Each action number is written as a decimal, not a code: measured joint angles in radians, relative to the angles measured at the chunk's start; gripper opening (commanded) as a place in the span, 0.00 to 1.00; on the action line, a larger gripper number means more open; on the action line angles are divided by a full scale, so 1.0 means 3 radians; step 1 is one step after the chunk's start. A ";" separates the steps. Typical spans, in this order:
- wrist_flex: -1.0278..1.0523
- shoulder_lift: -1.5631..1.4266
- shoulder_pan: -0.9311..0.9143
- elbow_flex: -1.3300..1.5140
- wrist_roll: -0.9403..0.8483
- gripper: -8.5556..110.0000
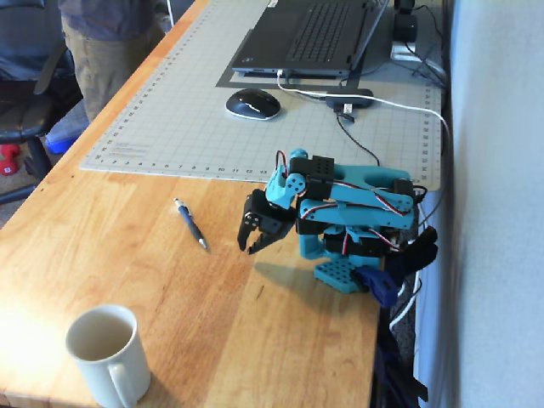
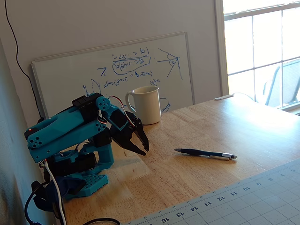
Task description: Grasp a pen and put it in a mug.
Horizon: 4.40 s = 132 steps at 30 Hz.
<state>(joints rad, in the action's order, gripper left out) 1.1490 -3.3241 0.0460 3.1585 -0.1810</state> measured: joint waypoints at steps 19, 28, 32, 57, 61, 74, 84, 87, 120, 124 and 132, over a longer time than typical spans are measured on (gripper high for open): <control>0.0031 0.0000 0.0056 0.0000 0.0061 0.10; -0.0092 0.0736 0.0092 -0.0634 0.1350 0.10; -0.0450 0.1375 0.0092 -0.1104 0.2163 0.10; -0.2081 0.4239 -0.0757 -0.2664 0.1606 0.16; -0.2081 0.4658 -0.0813 -0.2955 0.0343 0.16; -0.2081 0.5441 -0.1197 -0.3513 -0.3017 0.16; -0.2086 0.5573 -0.1539 -0.3605 -0.3825 0.27; -0.2086 0.5609 -0.1544 -0.3605 -0.3845 0.27; -0.2117 0.6243 -0.1345 -0.3610 -0.3896 0.27; -0.2117 0.6243 -0.1345 -0.3610 -0.3896 0.27; -0.2117 0.6243 -0.1345 -0.3610 -0.3896 0.17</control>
<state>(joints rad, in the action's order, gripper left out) 0.5139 -1.4511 -0.3574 2.0755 -1.3499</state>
